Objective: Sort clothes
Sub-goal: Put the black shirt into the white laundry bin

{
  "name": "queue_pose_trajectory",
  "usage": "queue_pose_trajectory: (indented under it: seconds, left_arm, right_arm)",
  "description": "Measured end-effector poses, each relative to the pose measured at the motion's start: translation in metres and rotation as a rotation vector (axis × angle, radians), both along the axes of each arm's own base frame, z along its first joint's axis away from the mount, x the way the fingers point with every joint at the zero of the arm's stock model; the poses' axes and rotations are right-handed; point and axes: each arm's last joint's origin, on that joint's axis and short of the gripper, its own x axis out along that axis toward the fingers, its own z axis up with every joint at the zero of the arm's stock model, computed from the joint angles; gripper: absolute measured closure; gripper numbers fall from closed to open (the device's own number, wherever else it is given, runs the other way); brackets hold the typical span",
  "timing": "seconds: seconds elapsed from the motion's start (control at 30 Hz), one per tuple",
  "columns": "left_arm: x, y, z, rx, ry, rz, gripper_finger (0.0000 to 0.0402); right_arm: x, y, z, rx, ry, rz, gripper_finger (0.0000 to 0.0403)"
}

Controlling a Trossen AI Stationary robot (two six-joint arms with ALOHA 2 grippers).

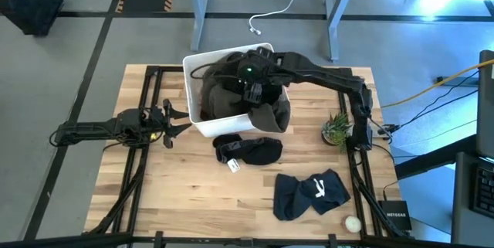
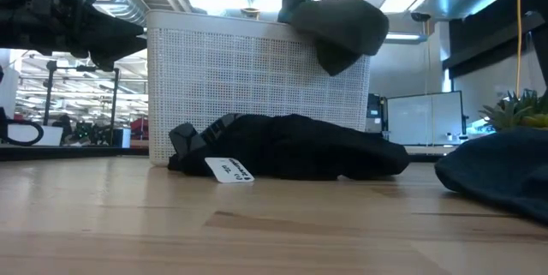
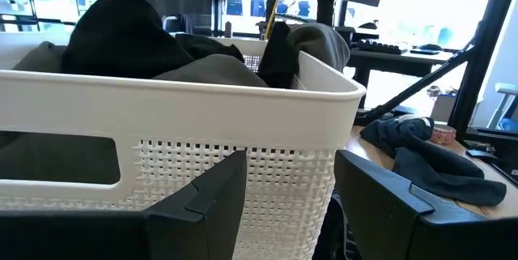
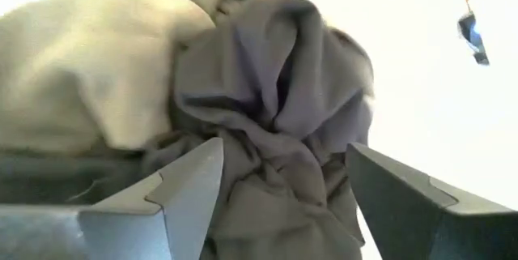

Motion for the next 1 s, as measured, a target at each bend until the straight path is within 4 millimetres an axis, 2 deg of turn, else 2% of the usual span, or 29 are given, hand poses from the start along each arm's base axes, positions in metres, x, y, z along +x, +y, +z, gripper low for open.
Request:
queue_pose_trajectory:
  seconds: [0.13,0.23,0.37,0.47,0.57,0.7,0.83,0.93,1.0]
  left_arm:
    - [0.0,0.0,0.0,0.0,0.0,0.0,0.0218]
    - [0.0,0.0,0.0,0.0,0.001,0.0,0.0218]
    - [0.0,0.0,0.0,0.0,0.0,0.0,0.0218]
    - [0.0,0.0,0.0,0.0,0.001,0.0,0.0218]
    - [0.0,0.0,0.0,0.0,0.001,0.0,0.0218]
    - [0.0,0.0,0.0,0.0,0.0,0.0,0.0218]
    - [0.0,0.0,0.0,0.0,0.0,0.0,0.0218]
    - [0.0,0.0,0.0,0.0,0.0,0.0,0.0218]
    - [0.0,0.0,0.0,0.0,0.001,0.0,0.0218]
  right_arm:
    - [-0.017,0.026,0.035,0.018,-0.016,0.055,0.0125]
    - [-0.034,0.058,0.051,0.104,0.002,0.181,0.0125]
    - [-0.06,0.11,0.057,0.16,0.056,0.313,0.0125]
    - [-0.076,0.149,0.051,0.153,0.088,0.372,0.0125]
    - [-0.089,0.185,0.031,0.11,0.126,0.433,0.0125]
    - [-0.106,0.215,-0.015,0.027,0.182,0.477,0.0125]
    - [-0.119,0.223,-0.067,-0.011,0.146,0.462,0.0125]
    - [-0.119,0.224,-0.109,-0.026,0.126,0.486,0.0125]
    - [-0.115,0.217,-0.133,-0.081,0.116,0.483,0.0125]
